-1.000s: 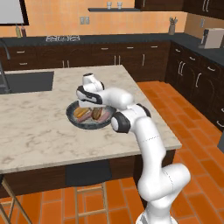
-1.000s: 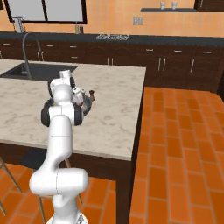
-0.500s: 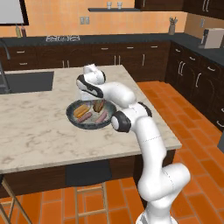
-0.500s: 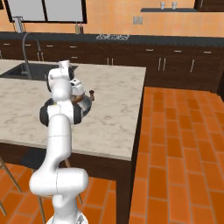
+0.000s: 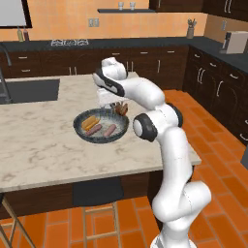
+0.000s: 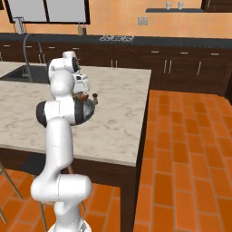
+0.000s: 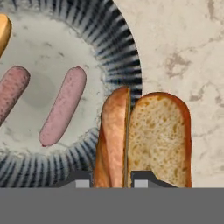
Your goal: Place one bun and one sausage from the bowl on each plate.
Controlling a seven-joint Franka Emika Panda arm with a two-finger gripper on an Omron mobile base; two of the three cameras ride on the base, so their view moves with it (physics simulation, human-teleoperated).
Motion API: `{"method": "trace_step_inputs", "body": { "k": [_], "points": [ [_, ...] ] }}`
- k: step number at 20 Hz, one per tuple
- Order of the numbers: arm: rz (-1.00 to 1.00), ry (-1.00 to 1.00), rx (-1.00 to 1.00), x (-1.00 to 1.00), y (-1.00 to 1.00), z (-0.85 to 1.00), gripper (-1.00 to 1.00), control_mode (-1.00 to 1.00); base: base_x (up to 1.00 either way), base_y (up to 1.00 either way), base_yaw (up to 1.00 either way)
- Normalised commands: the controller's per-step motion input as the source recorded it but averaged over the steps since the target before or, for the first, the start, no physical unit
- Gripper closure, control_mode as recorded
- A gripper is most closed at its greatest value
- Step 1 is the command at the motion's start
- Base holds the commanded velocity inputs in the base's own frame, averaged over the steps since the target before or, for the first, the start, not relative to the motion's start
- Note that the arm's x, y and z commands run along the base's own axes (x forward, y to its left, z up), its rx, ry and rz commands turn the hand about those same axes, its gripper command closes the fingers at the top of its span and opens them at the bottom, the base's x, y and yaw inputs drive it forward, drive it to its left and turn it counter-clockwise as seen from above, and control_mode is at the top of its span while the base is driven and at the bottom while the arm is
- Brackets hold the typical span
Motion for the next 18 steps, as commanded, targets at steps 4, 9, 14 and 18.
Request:
{"method": "trace_step_inputs", "body": {
  "k": [4, 9, 14, 18],
  "points": [
    [0.04, -0.23, 0.22, 0.32, -0.31, -0.01, 1.0, -1.0, 0.0, 0.0, 0.0],
    [0.24, -0.4, 0.2, -0.07, -0.83, -0.53, 1.0, -1.0, 0.0, 0.0, 0.0],
    [0.14, -0.13, 0.1, -1.0, -0.12, 0.13, 1.0, -1.0, 0.0, 0.0, 0.0],
    [0.0, -0.01, 0.09, -1.0, 0.0, 0.48, 1.0, -1.0, 0.0, 0.0, 0.0]
  ]
}}
